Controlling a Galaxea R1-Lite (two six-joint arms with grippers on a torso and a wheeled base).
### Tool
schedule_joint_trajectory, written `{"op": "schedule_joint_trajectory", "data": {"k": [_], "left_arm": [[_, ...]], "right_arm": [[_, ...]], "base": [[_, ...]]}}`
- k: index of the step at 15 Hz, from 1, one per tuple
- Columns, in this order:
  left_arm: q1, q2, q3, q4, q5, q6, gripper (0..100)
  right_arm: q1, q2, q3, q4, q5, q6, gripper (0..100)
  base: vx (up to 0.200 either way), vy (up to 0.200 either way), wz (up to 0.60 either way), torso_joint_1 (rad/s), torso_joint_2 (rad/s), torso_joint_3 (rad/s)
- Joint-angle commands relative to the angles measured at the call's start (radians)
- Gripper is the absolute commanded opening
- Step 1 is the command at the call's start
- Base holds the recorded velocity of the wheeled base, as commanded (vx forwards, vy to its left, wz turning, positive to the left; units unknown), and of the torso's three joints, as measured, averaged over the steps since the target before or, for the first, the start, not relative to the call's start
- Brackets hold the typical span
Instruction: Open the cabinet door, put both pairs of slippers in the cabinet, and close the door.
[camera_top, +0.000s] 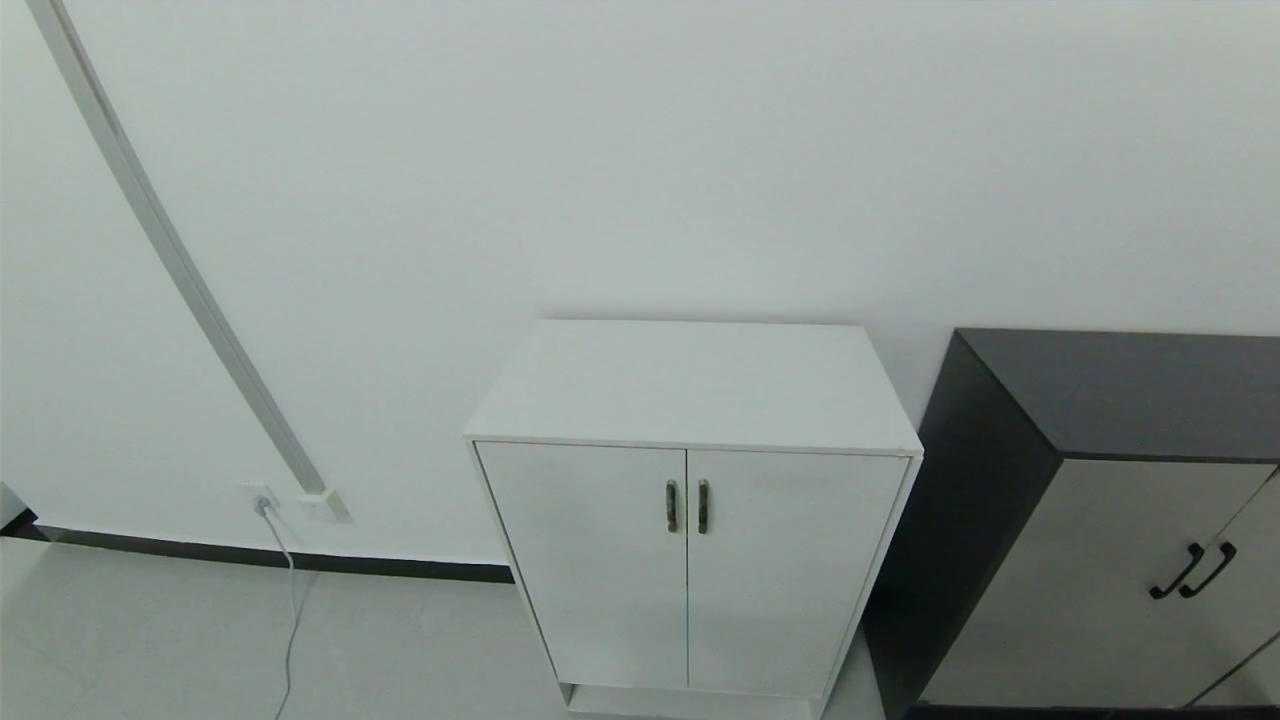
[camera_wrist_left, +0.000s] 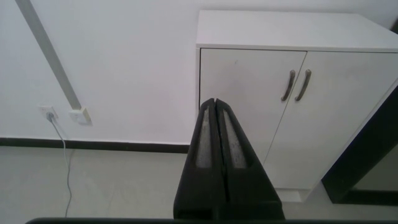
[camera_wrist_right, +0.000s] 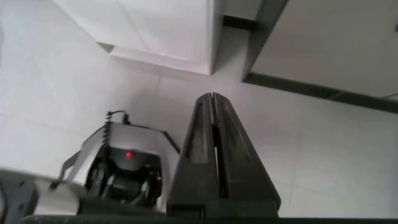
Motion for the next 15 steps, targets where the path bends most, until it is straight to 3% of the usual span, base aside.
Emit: {"op": "schedule_joint_trajectory", "data": {"k": [1, 9, 15], "left_arm": [[0.000, 0.001, 0.000, 0.000, 0.000, -0.001, 0], [0.000, 0.001, 0.000, 0.000, 0.002, -0.001, 0], [0.000, 0.001, 0.000, 0.000, 0.002, -0.001, 0]], "right_arm": [[0.002, -0.075, 0.000, 0.040, 0.014, 0.000, 0], [0.019, -0.244, -0.002, 0.150, -0.006, -0.005, 0], [0.004, -0.549, 0.000, 0.153, -0.035, 0.044, 0]], "base": [[0.000, 0.000, 0.00, 0.000, 0.00, 0.000], [0.000, 0.000, 0.00, 0.000, 0.00, 0.000], [0.000, 0.000, 0.00, 0.000, 0.00, 0.000]]}}
